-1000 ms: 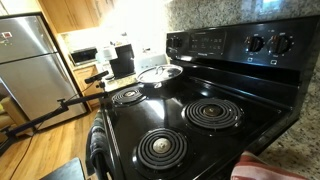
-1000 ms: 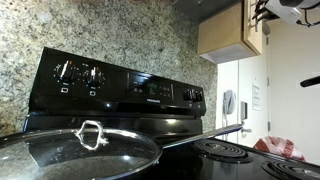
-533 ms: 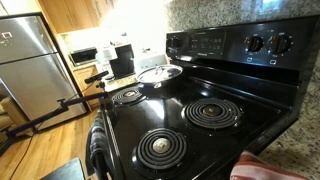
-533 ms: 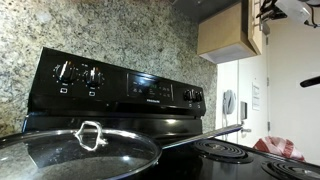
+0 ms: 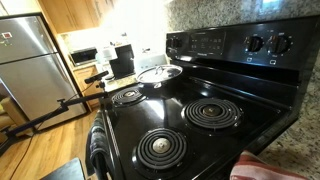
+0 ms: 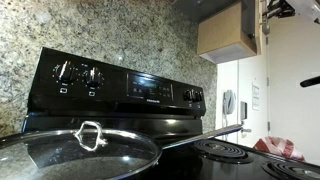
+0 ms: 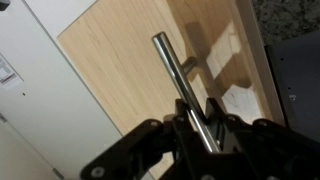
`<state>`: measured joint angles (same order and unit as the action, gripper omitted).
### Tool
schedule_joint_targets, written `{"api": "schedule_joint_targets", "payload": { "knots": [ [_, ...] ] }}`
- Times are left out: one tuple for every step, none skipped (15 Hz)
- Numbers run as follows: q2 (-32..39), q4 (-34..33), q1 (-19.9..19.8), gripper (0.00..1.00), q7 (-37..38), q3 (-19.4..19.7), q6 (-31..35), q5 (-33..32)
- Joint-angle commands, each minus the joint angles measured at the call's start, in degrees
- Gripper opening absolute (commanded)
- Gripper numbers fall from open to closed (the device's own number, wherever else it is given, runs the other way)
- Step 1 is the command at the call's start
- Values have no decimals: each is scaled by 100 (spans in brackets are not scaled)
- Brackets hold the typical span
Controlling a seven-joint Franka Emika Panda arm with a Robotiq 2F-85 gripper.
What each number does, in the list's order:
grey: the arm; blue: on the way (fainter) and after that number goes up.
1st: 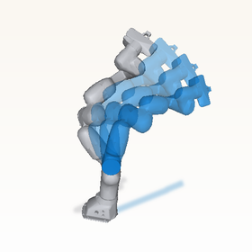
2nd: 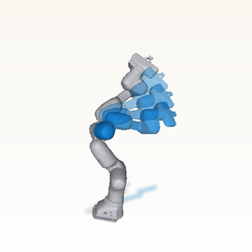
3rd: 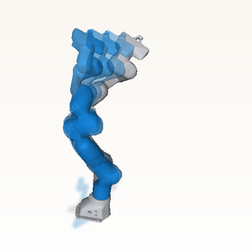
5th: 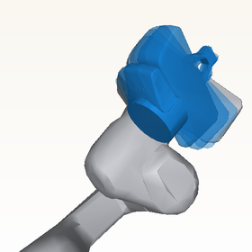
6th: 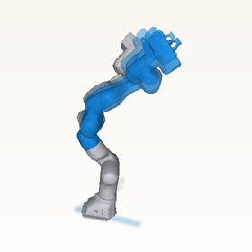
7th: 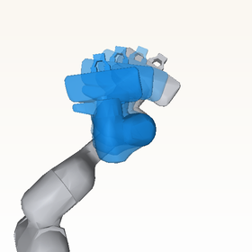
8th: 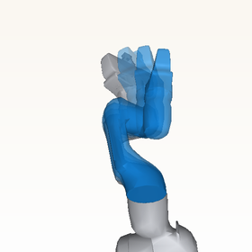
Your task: Open door of the kitchen unit
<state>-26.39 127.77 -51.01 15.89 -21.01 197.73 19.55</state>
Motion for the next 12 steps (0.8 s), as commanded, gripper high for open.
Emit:
{"api": "schedule_joint_targets", "payload": {
  "knots": [
    [-871,777,363,6,180,723,94,-42],
    [-941,862,502,6,167,857,92,-87],
    [-1049,943,539,6,158,915,89,-108],
    [-1165,1037,548,6,164,955,85,-88],
    [-1241,1155,736,6,140,1118,82,-125],
    [-1359,1250,673,6,118,1124,79,-91],
    [-1462,1337,676,6,93,1192,63,-69],
    [-1541,1455,791,6,62,1338,57,-99],
    [-1613,1524,706,6,44,1366,55,-70],
    [-1679,1558,581,6,22,1376,38,-40],
    [-1686,1610,611,6,-35,1478,39,-37],
    [-1688,1608,505,6,-51,1504,32,-6]
  ]
}}
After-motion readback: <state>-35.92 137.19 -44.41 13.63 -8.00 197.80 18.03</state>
